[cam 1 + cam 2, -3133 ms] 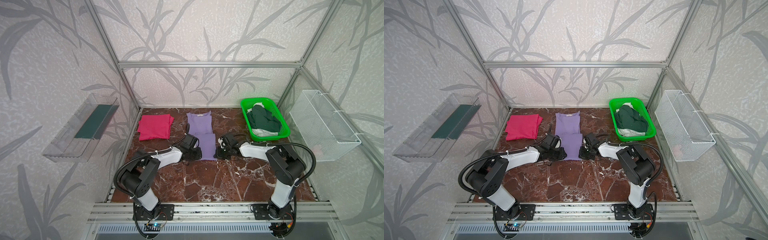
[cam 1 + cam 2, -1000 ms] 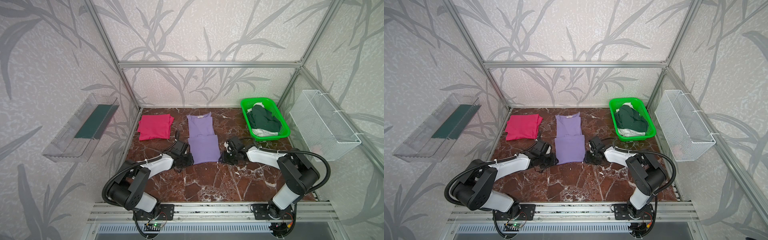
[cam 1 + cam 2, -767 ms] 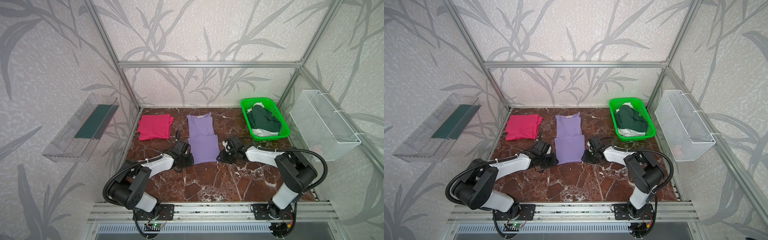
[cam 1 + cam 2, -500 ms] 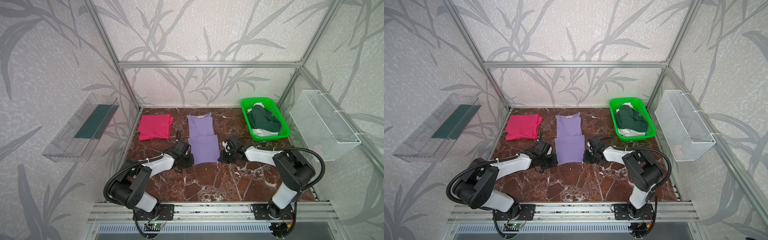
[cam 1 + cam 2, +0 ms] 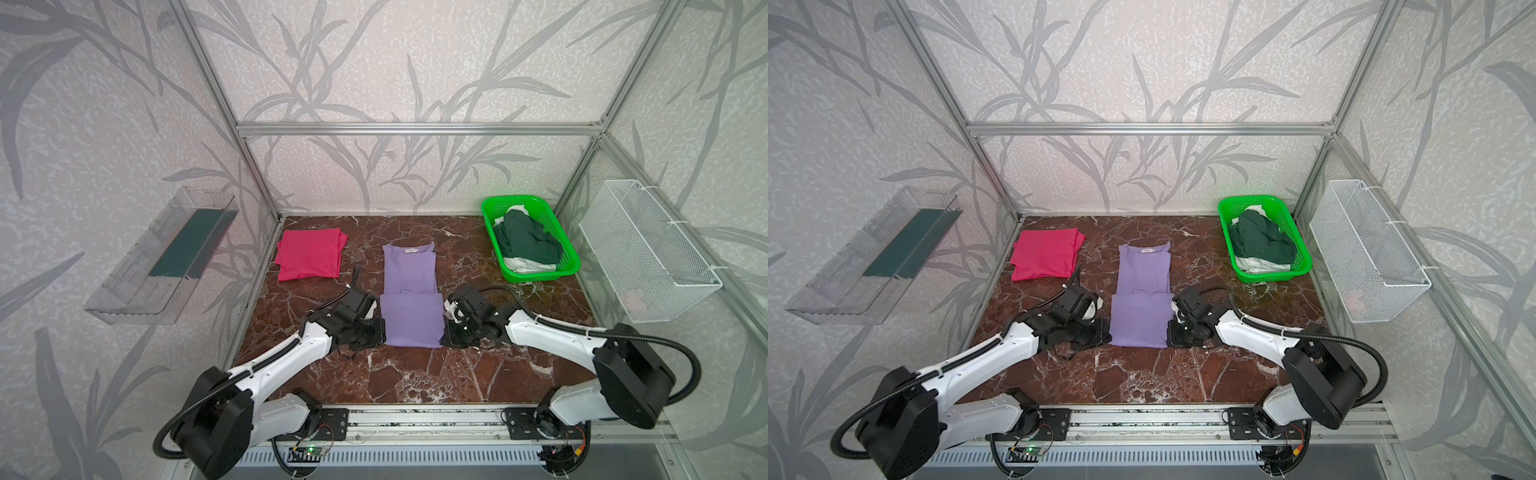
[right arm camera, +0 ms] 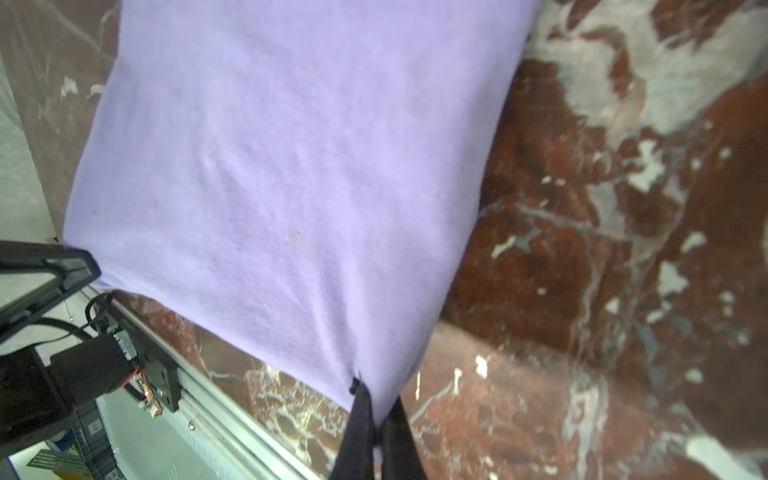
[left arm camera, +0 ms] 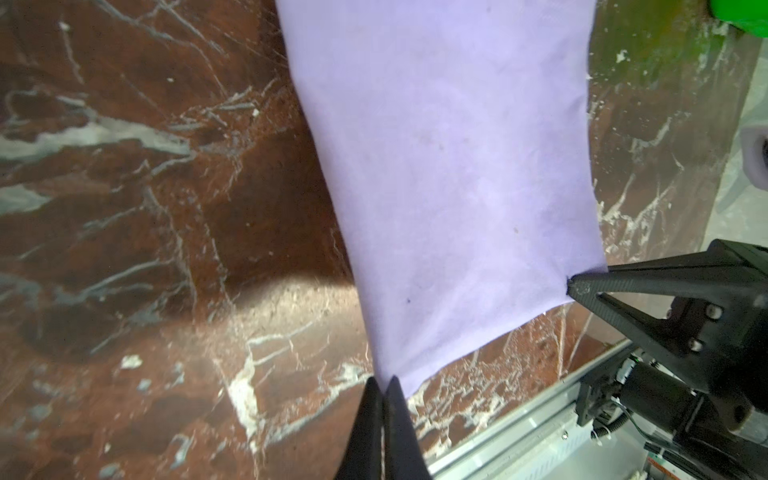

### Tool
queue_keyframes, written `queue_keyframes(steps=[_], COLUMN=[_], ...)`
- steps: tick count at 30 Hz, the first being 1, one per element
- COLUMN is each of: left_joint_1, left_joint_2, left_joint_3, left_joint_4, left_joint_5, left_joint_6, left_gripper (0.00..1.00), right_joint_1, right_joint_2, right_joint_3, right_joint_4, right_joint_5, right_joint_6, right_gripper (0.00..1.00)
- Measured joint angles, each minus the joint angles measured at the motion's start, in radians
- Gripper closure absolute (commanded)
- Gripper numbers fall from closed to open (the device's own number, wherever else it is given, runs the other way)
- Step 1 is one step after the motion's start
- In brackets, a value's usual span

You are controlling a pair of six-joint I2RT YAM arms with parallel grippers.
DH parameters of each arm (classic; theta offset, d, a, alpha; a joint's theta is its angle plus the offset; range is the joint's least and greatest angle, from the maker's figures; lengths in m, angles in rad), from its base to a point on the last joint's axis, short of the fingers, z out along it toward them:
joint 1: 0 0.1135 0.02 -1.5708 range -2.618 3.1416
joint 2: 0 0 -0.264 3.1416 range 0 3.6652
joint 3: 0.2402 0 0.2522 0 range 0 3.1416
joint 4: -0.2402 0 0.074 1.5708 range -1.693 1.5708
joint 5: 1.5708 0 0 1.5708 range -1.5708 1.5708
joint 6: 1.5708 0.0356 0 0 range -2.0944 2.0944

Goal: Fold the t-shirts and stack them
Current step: 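Lift and fold the near half over toward the collar with both grippers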

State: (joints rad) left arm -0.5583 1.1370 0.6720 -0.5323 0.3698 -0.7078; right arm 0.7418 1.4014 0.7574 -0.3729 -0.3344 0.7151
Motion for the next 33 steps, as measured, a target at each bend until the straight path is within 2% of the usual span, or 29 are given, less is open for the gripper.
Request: queue_keyframes(steps=[4, 8, 14, 24, 33], left_joint_1=[-0.003, -0.004, 0.013, 0.184, 0.251], left_joint_2=[-0.077, -0.096, -0.055, 0.252, 0.492], left_joint_3=[0.061, 0.138, 0.251, 0.456, 0.678], left_joint_4=[-0.095, -0.147, -0.153, -0.076, -0.065], left_joint_5=[0.022, 0.001, -0.091, -0.087, -0.062], left_joint_6=[0.001, 0.006, 0.034, 0.090, 0.140], left_gripper=[1.00, 1.00, 1.00, 1.00, 1.00], right_joint_1=[0.013, 0.011, -0.066, -0.201, -0.277], right_joint_2=[-0.108, -0.173, -0.161, 0.111, 0.336], right_joint_3=[0.037, 0.091, 0.143, 0.408, 0.566], right_joint_4=[-0.097, -0.134, -0.119, -0.034, 0.001], right_joint_5=[0.030, 0.078, 0.065, -0.032, -0.105], right_joint_6=[0.016, 0.022, 0.021, -0.042, -0.099], right_gripper=[1.00, 1.00, 1.00, 1.00, 1.00])
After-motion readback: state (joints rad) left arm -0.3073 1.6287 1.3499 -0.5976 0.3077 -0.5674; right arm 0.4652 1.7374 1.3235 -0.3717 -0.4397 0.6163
